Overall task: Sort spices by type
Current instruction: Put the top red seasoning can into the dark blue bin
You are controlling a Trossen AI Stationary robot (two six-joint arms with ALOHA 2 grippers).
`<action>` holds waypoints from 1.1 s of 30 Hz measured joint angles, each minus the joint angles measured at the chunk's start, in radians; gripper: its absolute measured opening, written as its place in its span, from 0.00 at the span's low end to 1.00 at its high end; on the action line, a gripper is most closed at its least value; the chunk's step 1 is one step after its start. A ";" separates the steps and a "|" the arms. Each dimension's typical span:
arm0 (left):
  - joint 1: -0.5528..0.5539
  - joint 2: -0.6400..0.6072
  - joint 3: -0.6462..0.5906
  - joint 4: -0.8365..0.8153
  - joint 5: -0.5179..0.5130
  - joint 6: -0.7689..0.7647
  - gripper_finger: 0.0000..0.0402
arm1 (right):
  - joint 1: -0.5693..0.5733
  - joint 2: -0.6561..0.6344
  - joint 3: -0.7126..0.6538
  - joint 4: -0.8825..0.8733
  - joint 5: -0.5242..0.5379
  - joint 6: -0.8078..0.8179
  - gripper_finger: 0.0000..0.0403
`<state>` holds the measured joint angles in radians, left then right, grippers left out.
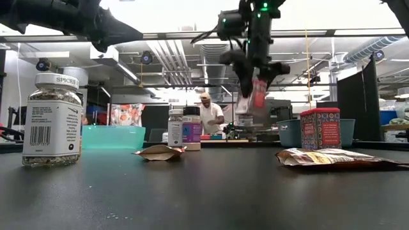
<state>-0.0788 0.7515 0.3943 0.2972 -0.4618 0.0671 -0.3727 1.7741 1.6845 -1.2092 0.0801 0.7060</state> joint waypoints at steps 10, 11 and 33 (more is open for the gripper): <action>0.000 0.001 0.000 0.001 0.000 -0.002 0.00 | -0.240 -0.045 0.154 -0.268 0.190 -0.047 0.50; 0.000 0.001 0.000 0.001 0.000 -0.002 0.00 | -0.269 -0.047 0.153 -0.288 0.192 -0.056 0.50; 0.000 0.001 0.000 -0.030 0.000 -0.045 0.00 | -0.492 -0.050 -0.149 -0.086 0.167 -0.210 0.50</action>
<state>-0.0788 0.7521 0.3943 0.2672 -0.4614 0.0224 -0.8642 1.7241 1.5350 -1.2956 0.2468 0.4957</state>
